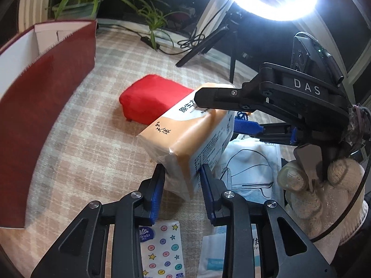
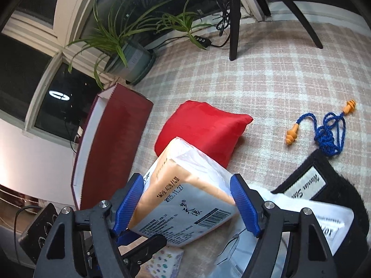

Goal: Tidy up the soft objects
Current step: 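Reach the right tool to the wrapped paper-towel pack and grasp it, then carry the paper-towel pack with the right tool into the box and release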

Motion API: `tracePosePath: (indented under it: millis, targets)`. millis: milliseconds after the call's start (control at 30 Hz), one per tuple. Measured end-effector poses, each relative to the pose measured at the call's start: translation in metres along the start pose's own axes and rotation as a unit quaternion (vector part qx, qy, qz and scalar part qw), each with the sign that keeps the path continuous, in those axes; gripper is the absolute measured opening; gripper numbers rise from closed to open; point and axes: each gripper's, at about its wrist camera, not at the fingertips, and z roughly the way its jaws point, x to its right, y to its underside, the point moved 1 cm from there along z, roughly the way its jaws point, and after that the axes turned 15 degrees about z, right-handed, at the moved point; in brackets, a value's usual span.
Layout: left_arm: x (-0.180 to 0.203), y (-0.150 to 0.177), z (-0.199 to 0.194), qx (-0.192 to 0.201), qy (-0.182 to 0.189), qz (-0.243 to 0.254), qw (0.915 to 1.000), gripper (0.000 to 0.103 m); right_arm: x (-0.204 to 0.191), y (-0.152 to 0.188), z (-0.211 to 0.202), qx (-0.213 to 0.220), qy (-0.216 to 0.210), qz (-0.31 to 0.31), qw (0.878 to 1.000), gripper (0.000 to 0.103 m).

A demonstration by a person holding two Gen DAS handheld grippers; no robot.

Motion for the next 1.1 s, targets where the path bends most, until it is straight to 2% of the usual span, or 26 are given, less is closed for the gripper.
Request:
tracePosePath:
  millis: [333,600,833,1100]
  targets:
    - [0.000,0.002,-0.033,0.037,-0.006,0.017,0.9992,0.029,-0.025,0.024,-0.031,0.030,-0.013,-0.006,0.999,0.073]
    - [-0.011,0.007,-0.073,0.079,-0.029,0.018,0.9963,0.029,-0.066,0.045,-0.044,0.050,-0.028,-0.031,0.998,0.073]
    - [-0.040,0.011,-0.120,0.119,-0.062,0.008,0.9909,0.030,-0.122,0.060,-0.038,0.053,-0.053,-0.065,0.995,0.073]
    - [-0.089,0.017,-0.164,0.149,-0.103,-0.023,0.9832,0.029,-0.196,0.076,-0.005,0.043,-0.078,-0.113,0.990,0.073]
